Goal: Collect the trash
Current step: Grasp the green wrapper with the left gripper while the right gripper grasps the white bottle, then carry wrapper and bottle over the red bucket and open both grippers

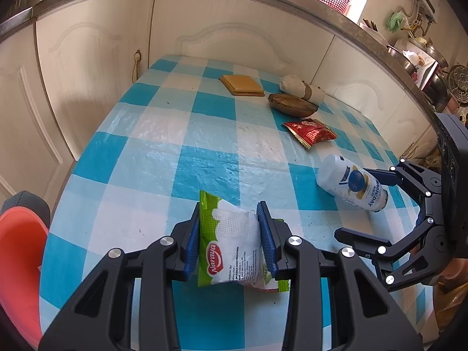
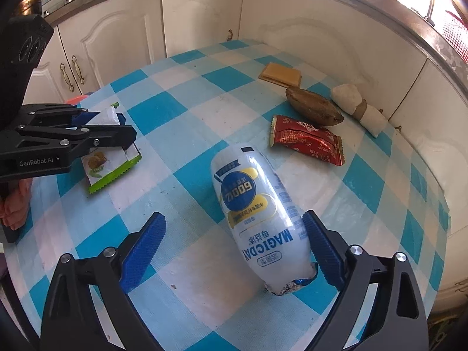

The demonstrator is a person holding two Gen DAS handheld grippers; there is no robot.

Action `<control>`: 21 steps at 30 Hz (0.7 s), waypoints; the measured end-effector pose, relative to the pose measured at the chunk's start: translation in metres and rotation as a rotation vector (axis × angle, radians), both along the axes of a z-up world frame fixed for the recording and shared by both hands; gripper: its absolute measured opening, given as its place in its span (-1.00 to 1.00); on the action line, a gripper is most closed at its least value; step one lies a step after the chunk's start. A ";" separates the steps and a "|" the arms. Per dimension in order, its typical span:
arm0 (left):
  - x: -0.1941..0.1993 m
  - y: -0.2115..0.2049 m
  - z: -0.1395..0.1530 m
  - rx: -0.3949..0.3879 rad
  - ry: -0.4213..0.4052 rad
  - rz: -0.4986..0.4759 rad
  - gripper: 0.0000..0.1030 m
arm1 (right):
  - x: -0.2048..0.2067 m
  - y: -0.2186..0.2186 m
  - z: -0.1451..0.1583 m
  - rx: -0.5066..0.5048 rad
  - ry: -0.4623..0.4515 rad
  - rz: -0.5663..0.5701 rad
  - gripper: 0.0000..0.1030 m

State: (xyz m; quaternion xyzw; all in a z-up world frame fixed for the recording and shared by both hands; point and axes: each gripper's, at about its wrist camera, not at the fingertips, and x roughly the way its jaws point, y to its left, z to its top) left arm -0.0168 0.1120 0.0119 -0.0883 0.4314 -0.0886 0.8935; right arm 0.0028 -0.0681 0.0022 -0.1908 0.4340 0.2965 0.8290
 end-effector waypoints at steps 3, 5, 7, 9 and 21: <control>0.000 0.001 0.000 -0.004 0.000 0.002 -0.27 | 0.001 -0.001 -0.001 0.011 0.016 -0.016 0.21; -0.001 0.001 0.000 -0.005 0.000 0.006 -0.27 | 0.001 -0.001 -0.001 0.016 0.018 -0.024 0.13; -0.001 0.002 0.000 -0.008 0.000 0.011 -0.27 | -0.001 -0.001 0.000 0.021 0.017 -0.022 -0.03; -0.001 0.002 0.000 -0.006 -0.001 0.011 -0.27 | -0.004 0.001 0.001 0.032 0.026 -0.030 -0.15; -0.007 0.002 0.004 0.009 -0.032 0.023 -0.27 | -0.017 -0.009 0.000 0.181 0.078 -0.186 -0.16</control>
